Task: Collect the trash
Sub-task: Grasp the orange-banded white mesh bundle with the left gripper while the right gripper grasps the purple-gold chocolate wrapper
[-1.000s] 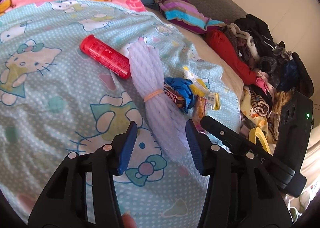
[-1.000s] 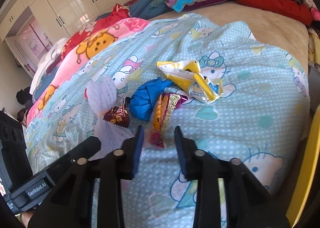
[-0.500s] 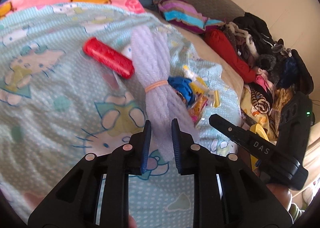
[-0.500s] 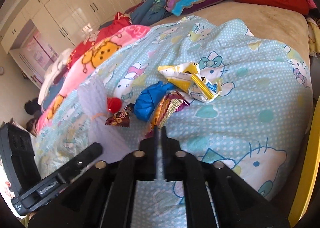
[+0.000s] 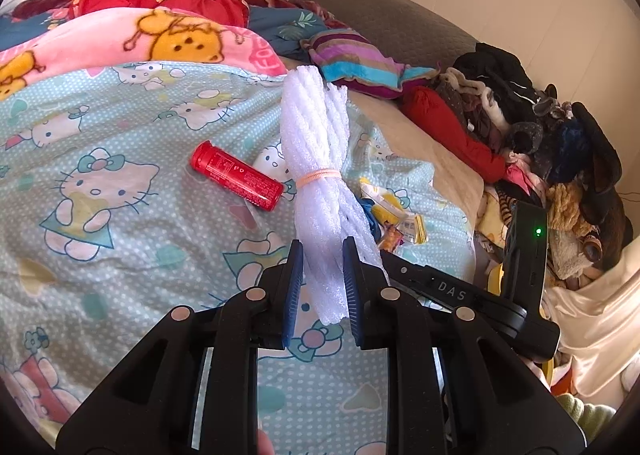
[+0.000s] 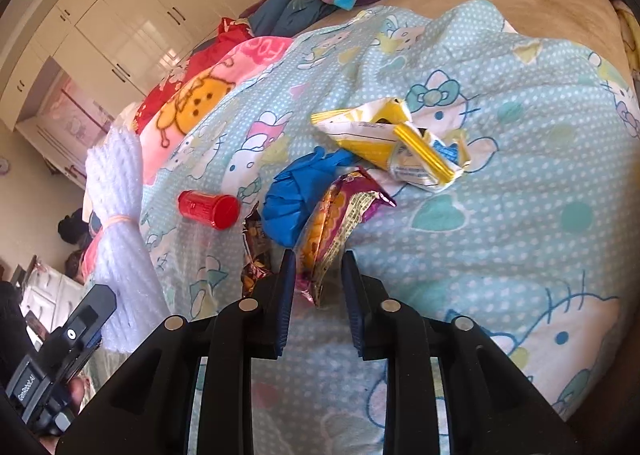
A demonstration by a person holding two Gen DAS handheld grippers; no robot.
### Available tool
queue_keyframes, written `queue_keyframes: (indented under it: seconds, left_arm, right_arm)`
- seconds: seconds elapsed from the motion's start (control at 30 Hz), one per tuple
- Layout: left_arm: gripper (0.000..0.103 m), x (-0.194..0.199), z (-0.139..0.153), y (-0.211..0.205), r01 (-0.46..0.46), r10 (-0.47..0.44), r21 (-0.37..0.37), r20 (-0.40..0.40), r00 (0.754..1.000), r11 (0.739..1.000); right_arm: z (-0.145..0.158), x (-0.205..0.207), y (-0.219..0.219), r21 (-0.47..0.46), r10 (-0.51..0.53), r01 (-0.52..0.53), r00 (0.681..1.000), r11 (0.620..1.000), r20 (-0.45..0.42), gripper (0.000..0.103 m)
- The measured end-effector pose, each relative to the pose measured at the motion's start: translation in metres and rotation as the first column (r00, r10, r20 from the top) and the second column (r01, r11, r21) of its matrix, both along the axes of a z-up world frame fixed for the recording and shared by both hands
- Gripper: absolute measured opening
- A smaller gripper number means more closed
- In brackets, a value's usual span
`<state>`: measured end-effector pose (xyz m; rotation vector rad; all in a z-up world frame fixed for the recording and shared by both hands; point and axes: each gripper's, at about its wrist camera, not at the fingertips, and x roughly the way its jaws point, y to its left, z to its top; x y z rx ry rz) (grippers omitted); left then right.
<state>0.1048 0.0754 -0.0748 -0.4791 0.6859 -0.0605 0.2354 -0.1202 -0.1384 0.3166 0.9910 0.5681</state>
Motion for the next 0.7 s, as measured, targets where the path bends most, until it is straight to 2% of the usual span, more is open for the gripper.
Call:
queue_keyframes:
  seconds: [0.03, 0.13, 0.33, 0.7]
  left_arm:
    - [0.015, 0.000, 0.000, -0.001, 0.002, -0.002, -0.002, 0.000, 1.000, 1.000]
    - [0.015, 0.000, 0.002, -0.004, 0.007, -0.007, 0.001, 0.005, 1.000, 1.000]
    - [0.015, 0.000, 0.005, -0.011, 0.027, -0.027, 0.003, 0.017, 0.999, 1.000]
    - [0.015, 0.000, 0.018, -0.041, 0.095, -0.096, 0.020, 0.048, 0.994, 0.995]
  right_arm:
    - [0.000, -0.001, 0.002, 0.001, 0.009, -0.009, 1.000, 1.000, 0.003, 0.013]
    - [0.007, -0.008, 0.004, 0.002, 0.030, -0.030, 0.999, 1.000, 0.039, 0.009]
    - [0.024, -0.020, -0.012, -0.008, 0.009, -0.008, 0.997, 1.000, 0.073, 0.009]
    - [0.067, -0.050, -0.054, -0.075, -0.024, 0.040, 0.979, 0.996, 0.205, 0.009]
